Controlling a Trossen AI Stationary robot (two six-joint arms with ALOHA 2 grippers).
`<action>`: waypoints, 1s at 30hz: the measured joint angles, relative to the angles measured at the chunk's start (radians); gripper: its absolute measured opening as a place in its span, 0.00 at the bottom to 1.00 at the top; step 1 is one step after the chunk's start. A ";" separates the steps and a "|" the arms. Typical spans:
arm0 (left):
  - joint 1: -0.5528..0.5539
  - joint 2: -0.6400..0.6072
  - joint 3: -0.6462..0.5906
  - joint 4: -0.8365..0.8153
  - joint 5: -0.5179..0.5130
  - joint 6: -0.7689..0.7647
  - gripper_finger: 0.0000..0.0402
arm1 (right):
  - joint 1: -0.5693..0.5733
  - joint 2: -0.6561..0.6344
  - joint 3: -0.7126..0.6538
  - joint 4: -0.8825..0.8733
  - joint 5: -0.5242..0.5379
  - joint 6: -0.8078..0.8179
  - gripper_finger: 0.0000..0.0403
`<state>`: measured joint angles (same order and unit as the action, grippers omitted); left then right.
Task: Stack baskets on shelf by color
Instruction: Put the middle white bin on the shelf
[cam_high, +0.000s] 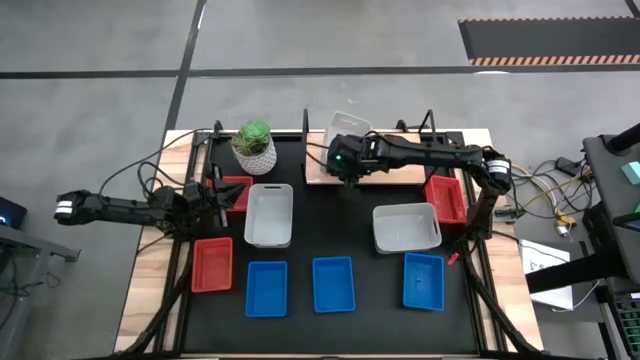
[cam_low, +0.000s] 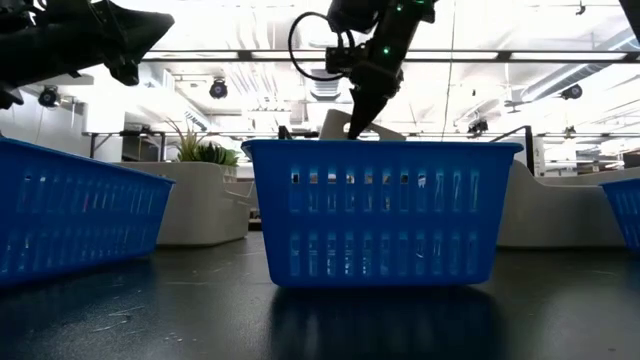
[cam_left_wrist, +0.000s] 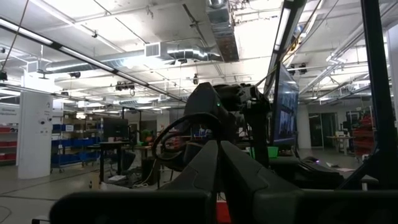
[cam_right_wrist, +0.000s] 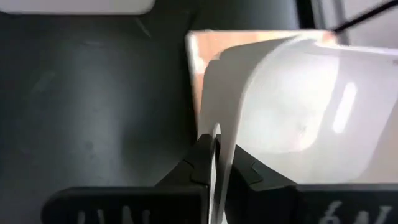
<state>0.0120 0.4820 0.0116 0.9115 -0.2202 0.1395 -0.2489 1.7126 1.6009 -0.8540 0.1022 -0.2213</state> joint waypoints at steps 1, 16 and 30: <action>0.000 0.000 0.000 0.000 0.000 0.000 0.00 | -0.001 0.000 -0.001 0.008 -0.024 0.000 0.02; 0.000 0.000 0.000 -0.001 -0.003 0.000 0.00 | -0.001 0.006 -0.058 0.056 -0.046 -0.125 0.02; 0.000 0.001 0.000 -0.001 -0.006 0.007 0.00 | 0.000 0.003 -0.084 0.055 0.085 -0.143 0.22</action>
<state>0.0119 0.4828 0.0120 0.9108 -0.2264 0.1463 -0.2490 1.7154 1.5166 -0.7993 0.1876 -0.3641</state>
